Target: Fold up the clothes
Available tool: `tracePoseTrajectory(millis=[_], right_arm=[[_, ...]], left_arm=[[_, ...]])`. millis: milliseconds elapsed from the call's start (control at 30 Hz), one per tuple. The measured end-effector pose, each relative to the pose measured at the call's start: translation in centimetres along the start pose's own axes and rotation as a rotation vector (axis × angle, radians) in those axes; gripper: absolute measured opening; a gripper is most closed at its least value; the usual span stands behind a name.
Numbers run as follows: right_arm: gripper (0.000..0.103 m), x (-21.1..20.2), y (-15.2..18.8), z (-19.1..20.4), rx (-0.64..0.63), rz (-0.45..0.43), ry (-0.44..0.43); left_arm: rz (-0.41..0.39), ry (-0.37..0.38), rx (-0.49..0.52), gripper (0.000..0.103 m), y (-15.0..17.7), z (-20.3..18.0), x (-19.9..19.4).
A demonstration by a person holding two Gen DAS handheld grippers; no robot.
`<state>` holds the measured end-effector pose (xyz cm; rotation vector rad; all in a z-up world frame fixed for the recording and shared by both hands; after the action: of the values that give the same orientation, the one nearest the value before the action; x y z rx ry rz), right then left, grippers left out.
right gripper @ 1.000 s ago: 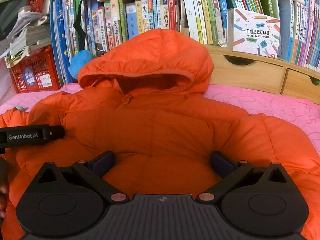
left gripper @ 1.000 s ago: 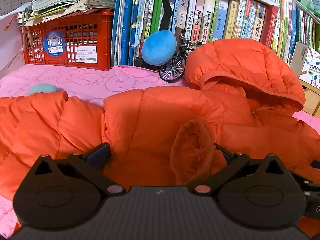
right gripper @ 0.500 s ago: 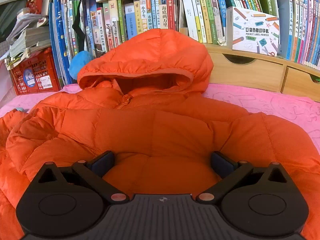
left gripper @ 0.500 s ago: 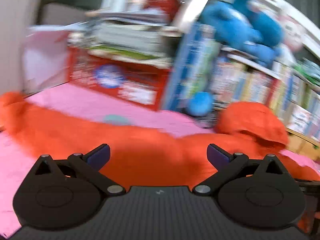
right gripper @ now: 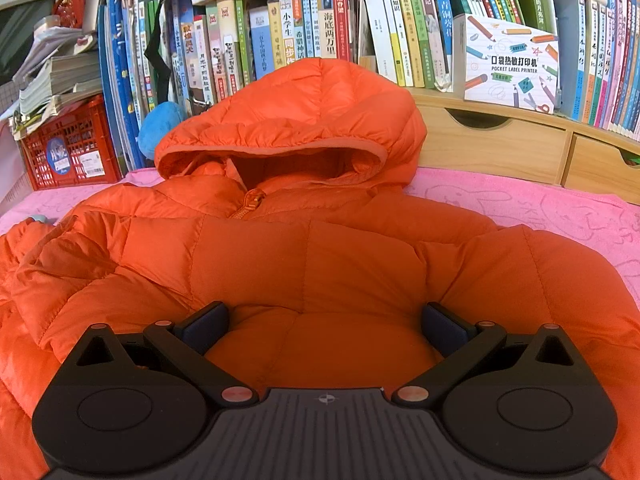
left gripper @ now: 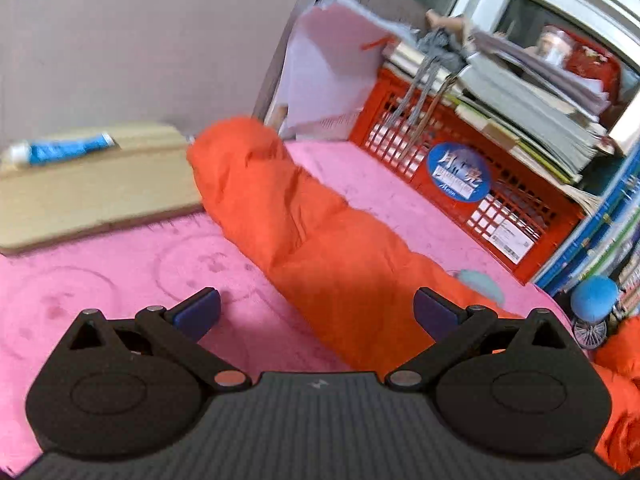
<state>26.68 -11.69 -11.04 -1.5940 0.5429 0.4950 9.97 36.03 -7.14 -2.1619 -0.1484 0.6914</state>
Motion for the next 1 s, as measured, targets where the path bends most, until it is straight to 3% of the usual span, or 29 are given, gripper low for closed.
tracePoseTrajectory(millis=[67, 133, 167, 200, 267, 333, 467, 600, 667, 900, 1000], right_arm=[[0.103, 0.0, 0.0, 0.0, 0.0, 0.0, -0.001], [0.103, 0.0, 0.0, 0.0, -0.001, 0.0, -0.002], [0.103, 0.0, 0.0, 0.0, -0.001, 0.0, -0.003], [0.103, 0.0, 0.0, 0.0, 0.0, 0.0, -0.003], [0.103, 0.0, 0.0, 0.0, 0.001, 0.001, -0.004], [0.103, 0.0, 0.0, -0.1, 0.002, 0.001, -0.006], [0.103, 0.0, 0.0, -0.1, 0.008, 0.0, -0.01], [0.103, 0.0, 0.0, -0.1, 0.014, -0.001, -0.015], [0.103, 0.0, 0.0, -0.2, 0.018, -0.001, -0.018], [0.103, -0.2, 0.0, -0.3, 0.034, -0.004, -0.029], [0.103, -0.4, -0.2, -1.0, 0.097, -0.014, -0.07]], left_arm=[[-0.021, -0.006, -0.006, 0.103, -0.2, -0.1, 1.0], [-0.01, -0.001, -0.006, 0.088, -0.3, -0.5, 1.5], [0.019, 0.014, -0.013, 0.052, -0.3, -1.0, 1.9], [0.053, 0.032, -0.023, 0.037, -0.3, -1.4, 2.2], [0.073, 0.072, -0.01, 0.043, -0.1, -2.9, 2.3], [0.05, 0.126, 0.081, 0.043, -0.1, -5.3, 1.7], [0.051, 0.299, 0.296, 0.043, 1.3, -12.1, -0.2], [0.094, 0.465, 0.38, 0.038, 3.5, -17.7, -1.8], [0.111, 0.547, 0.411, 0.038, 4.7, -20.1, -3.0], [0.098, 0.794, 0.684, 0.041, 10.8, -30.9, -9.0], [0.177, 0.82, 0.764, 0.047, 14.3, -33.2, -8.7]])
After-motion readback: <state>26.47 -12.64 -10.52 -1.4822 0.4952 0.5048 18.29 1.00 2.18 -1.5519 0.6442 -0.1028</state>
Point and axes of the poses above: each gripper's, at about its wrist camera, not at the fingertips, and x roughly the way its jaws point, z to its left, y to its underside, the point moved 9 cm from there along x, roughly the way its jaws point, and after that the axes turned 14 degrees about y, right-handed, at the moved point
